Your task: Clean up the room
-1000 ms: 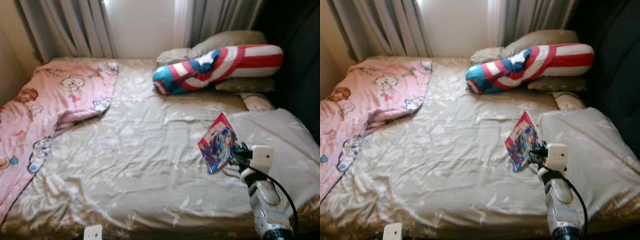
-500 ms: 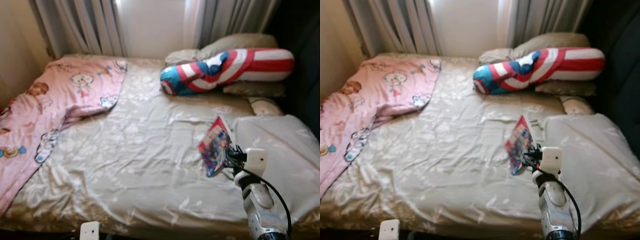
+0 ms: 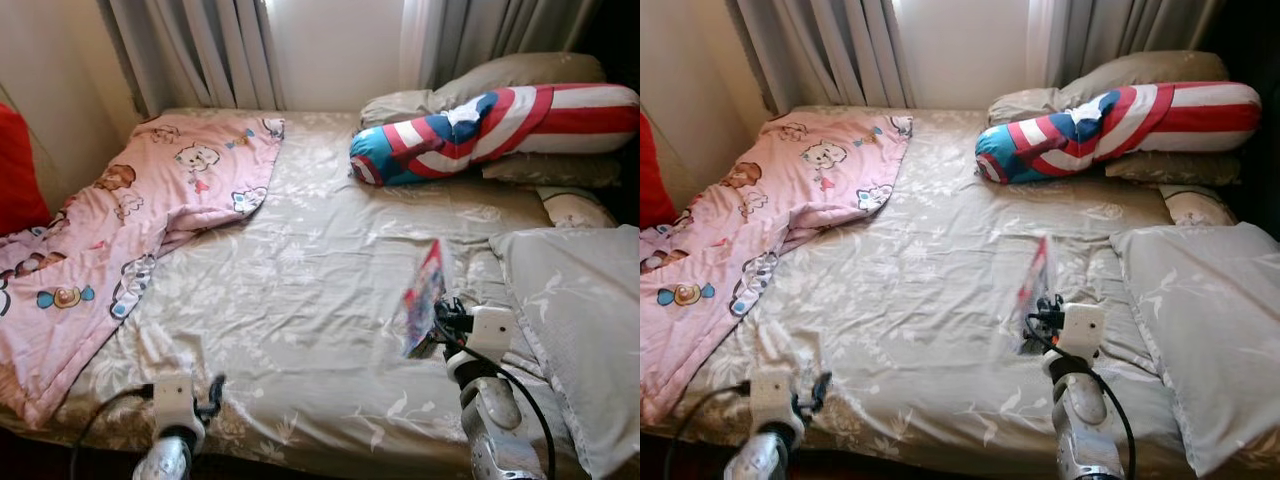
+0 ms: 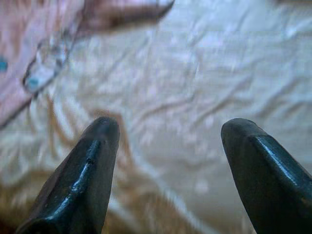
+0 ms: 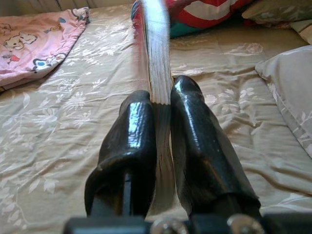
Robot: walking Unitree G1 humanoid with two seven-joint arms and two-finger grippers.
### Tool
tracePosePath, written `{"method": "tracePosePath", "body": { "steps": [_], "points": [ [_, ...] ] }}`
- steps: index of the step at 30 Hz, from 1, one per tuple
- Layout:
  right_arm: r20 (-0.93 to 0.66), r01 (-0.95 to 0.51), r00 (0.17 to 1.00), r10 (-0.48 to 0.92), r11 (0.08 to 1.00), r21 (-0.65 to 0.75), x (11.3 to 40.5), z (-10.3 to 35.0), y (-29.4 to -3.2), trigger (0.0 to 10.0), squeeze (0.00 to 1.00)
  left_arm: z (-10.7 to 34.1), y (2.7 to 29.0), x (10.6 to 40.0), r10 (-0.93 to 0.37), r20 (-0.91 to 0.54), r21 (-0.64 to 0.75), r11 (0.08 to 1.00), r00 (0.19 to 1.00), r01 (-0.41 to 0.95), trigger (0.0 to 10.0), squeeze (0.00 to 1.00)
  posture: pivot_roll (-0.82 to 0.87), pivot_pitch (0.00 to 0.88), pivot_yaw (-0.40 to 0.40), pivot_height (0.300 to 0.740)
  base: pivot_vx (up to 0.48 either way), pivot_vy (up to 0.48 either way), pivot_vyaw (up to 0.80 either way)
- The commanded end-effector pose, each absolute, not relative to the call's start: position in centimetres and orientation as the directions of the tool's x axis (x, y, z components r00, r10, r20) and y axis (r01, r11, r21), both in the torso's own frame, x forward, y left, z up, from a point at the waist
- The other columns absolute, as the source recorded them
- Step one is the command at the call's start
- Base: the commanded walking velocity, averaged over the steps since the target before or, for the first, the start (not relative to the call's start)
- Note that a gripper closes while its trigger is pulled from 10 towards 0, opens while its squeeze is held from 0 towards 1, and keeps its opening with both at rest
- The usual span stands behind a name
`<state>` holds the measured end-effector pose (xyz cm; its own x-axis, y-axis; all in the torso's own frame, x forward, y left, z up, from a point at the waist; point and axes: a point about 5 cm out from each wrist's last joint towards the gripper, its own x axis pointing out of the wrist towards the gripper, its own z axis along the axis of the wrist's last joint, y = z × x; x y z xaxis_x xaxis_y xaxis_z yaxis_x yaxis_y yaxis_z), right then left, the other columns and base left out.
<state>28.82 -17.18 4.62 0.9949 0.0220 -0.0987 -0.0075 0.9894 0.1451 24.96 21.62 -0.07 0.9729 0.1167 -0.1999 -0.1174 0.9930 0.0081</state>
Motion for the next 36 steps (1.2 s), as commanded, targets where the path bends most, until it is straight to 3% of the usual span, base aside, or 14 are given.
{"method": "tracePosePath", "body": {
  "steps": [1, 10, 21, 36],
  "points": [
    [-0.035, -0.013, 0.999, 0.018, 0.991, 0.136, 29.1, 5.9, -17.4, 10.0, 0.00, -0.2, 21.2, 24.5, 0.099, -0.190, -0.007, 0.995, 0.977, -0.102, 10.0, 0.00, -0.06, 0.076, 0.014, 0.706, 0.000, 0.000, 0.00],
    [-0.053, -0.009, 0.998, 0.014, 0.997, 0.079, 29.2, 6.0, -17.2, 10.0, 0.00, 1.1, 20.8, 24.5, 0.066, -0.127, -0.017, 0.997, 0.990, -0.069, 10.0, 0.00, -0.06, 0.069, 0.012, 0.706, 0.000, 0.000, 0.00],
    [-0.032, -0.033, 0.999, 0.036, 0.996, 0.087, 29.1, 6.3, -16.2, 10.0, 0.00, 3.2, 20.4, 26.0, 0.045, -0.054, -0.037, 0.998, 0.998, -0.047, 10.0, 0.00, -0.06, 0.101, 0.000, 0.637, 0.000, 0.000, 0.00],
    [-0.039, -0.020, 0.999, 0.023, 0.995, 0.093, 29.1, 6.1, -16.4, 10.0, 0.00, 3.9, 20.4, 26.0, 0.046, -0.044, -0.053, 0.997, 0.998, -0.048, 10.0, 0.00, -0.05, 0.110, 0.003, 0.637, 0.000, 0.000, 0.00]
  ]
}}
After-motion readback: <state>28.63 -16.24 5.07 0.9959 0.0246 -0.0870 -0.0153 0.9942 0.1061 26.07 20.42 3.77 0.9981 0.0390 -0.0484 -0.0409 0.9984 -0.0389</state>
